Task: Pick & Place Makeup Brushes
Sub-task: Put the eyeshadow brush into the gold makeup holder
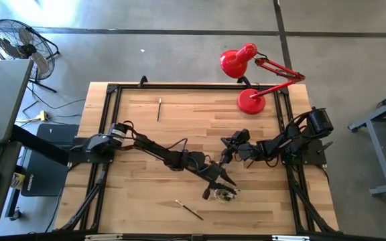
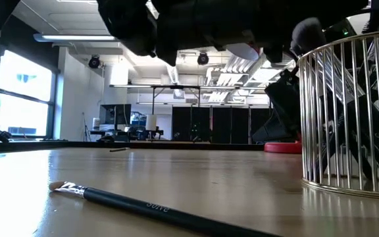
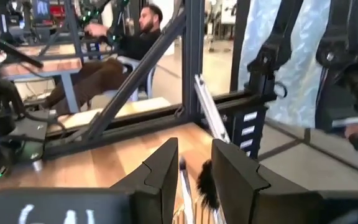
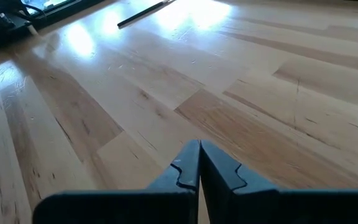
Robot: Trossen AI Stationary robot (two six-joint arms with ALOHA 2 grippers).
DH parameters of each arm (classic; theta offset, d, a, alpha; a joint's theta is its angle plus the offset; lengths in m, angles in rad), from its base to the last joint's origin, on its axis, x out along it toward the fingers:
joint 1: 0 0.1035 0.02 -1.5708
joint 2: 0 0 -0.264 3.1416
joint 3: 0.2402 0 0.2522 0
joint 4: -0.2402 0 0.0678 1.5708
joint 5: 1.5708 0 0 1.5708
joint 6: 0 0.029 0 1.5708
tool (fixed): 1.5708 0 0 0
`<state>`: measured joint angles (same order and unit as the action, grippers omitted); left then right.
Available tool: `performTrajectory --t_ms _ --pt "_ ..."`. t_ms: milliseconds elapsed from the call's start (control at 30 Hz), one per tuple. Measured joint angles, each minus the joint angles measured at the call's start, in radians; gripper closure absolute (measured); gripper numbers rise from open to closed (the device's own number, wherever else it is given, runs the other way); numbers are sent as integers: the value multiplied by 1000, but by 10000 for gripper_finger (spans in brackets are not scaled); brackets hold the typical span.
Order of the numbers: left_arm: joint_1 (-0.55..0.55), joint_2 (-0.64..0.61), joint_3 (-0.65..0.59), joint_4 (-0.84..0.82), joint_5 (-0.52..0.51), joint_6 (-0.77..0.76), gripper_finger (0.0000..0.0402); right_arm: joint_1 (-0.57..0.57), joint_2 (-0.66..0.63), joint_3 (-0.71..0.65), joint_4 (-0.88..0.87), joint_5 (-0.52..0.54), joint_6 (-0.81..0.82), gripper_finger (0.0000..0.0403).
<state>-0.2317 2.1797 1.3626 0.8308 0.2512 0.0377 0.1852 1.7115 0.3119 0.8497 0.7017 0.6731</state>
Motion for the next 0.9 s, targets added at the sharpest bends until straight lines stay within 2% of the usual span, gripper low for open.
performTrajectory --t_ms 300,467,567,667,733,833,900 --pt "17 -90 1 -176 -31 40 313 -7 0 0 -5 4 33 401" --pt "18 -140 3 -291 -43 70 337 -8 0 0 -17 2 34 399" --pt "15 -181 -6 -440 -47 84 356 -8 0 0 -18 3 34 400" --pt "27 -213 -5 -519 -53 97 384 -8 0 0 -24 2 34 401" --pt "41 -260 -52 -580 -60 96 397 -8 0 0 -26 3 34 400" --pt "70 -318 -142 -522 -104 57 396 -8 0 0 -31 5 34 397" --pt "90 -386 -246 -514 -158 27 399 -8 0 0 -31 6 34 396"
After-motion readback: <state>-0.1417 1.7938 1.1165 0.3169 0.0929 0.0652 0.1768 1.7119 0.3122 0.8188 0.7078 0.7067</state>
